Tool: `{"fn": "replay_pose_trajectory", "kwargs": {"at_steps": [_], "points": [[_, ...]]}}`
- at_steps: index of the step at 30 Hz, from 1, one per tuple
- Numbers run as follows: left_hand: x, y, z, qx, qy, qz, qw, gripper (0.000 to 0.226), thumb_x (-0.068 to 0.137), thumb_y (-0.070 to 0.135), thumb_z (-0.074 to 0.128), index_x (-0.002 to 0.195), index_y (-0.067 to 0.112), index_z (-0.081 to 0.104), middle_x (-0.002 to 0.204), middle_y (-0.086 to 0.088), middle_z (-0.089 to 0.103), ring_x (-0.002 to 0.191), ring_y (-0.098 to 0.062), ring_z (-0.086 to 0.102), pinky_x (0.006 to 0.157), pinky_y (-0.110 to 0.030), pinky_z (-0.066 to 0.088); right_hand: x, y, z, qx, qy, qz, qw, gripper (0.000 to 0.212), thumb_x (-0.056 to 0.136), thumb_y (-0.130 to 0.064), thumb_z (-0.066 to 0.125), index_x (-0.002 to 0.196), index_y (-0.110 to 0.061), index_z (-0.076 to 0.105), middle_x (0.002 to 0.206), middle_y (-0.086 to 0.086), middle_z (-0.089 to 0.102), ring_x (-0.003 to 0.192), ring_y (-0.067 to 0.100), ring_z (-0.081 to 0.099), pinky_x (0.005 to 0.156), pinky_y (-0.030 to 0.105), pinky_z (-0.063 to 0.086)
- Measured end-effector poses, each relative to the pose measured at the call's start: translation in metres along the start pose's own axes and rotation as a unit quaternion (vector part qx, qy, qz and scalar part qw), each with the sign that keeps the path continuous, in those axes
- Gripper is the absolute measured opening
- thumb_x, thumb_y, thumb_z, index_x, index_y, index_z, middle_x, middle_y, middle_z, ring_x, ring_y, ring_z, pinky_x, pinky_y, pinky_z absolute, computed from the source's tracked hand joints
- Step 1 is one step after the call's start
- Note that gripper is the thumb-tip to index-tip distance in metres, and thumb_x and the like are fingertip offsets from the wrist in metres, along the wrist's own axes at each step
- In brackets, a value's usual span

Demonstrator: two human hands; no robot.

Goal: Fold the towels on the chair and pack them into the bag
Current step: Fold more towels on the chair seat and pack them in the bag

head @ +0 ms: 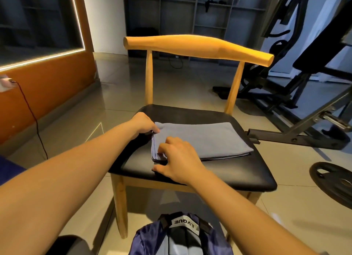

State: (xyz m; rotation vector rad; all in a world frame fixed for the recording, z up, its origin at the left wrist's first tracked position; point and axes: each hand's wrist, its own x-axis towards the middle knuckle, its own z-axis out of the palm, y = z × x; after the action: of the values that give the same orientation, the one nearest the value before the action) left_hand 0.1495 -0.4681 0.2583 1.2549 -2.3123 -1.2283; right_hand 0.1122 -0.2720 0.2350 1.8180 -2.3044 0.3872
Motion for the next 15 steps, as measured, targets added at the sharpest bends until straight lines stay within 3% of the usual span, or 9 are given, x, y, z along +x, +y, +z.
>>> {"fn": "replay_pose_trajectory", "kwargs": {"at_steps": [3,7,9,11,13,15], "points": [[0.006,0.003,-0.002,0.007,-0.016,0.011,1.000,0.020,0.080,0.010,0.085,0.092,-0.003,0.074,0.083,-0.011,0.068,0.071,-0.020,0.058,0.062,-0.026,0.048,0.002,0.002,0.008,0.000,0.021,-0.005,1.000,0.034,0.089,-0.050,0.068,0.101,-0.018,0.063,0.099,0.002,0.056,0.094,0.026,0.053,0.070,0.037,0.036],[0.012,0.000,-0.005,-0.007,-0.005,0.012,1.000,0.016,0.082,0.007,0.081,0.092,-0.001,0.072,0.091,-0.018,0.071,0.076,-0.024,0.062,0.077,-0.035,0.056,-0.001,0.001,0.014,-0.056,0.036,-0.050,0.997,0.020,0.082,-0.027,0.077,0.080,-0.015,0.062,0.078,0.005,0.054,0.069,0.029,0.054,0.055,0.034,0.028],[0.011,-0.001,-0.005,-0.009,0.000,0.019,1.000,0.010,0.081,0.004,0.078,0.084,0.001,0.070,0.081,-0.018,0.067,0.073,-0.025,0.059,0.074,-0.036,0.053,-0.001,-0.002,0.016,-0.075,0.043,-0.044,0.995,0.027,0.068,-0.016,0.084,0.069,-0.015,0.057,0.068,0.005,0.049,0.056,0.027,0.049,0.053,0.031,0.022],[0.009,-0.002,-0.005,0.002,0.003,0.030,1.000,0.017,0.080,0.003,0.074,0.067,0.006,0.062,0.069,-0.013,0.059,0.069,-0.024,0.054,0.067,-0.033,0.047,-0.001,-0.004,0.017,-0.077,0.064,-0.032,0.994,0.028,0.063,-0.013,0.084,0.068,-0.014,0.056,0.067,0.005,0.050,0.054,0.027,0.048,0.052,0.031,0.021],[0.008,-0.004,-0.005,0.007,0.013,0.042,0.999,0.023,0.080,0.003,0.070,0.063,0.010,0.057,0.070,-0.013,0.059,0.070,-0.024,0.056,0.066,-0.033,0.047,-0.002,-0.003,0.016,-0.053,0.070,-0.016,0.996,0.024,0.071,-0.015,0.081,0.073,-0.012,0.057,0.071,0.006,0.051,0.055,0.028,0.051,0.050,0.031,0.023],[0.007,-0.007,-0.008,0.010,0.023,0.051,0.998,0.014,0.081,0.005,0.068,0.074,0.011,0.058,0.080,-0.013,0.065,0.077,-0.025,0.061,0.071,-0.037,0.051,-0.007,0.001,0.013,-0.035,0.074,-0.007,0.997,0.016,0.086,-0.018,0.069,0.081,-0.010,0.056,0.079,0.008,0.051,0.057,0.030,0.050,0.048,0.034,0.024]]}}
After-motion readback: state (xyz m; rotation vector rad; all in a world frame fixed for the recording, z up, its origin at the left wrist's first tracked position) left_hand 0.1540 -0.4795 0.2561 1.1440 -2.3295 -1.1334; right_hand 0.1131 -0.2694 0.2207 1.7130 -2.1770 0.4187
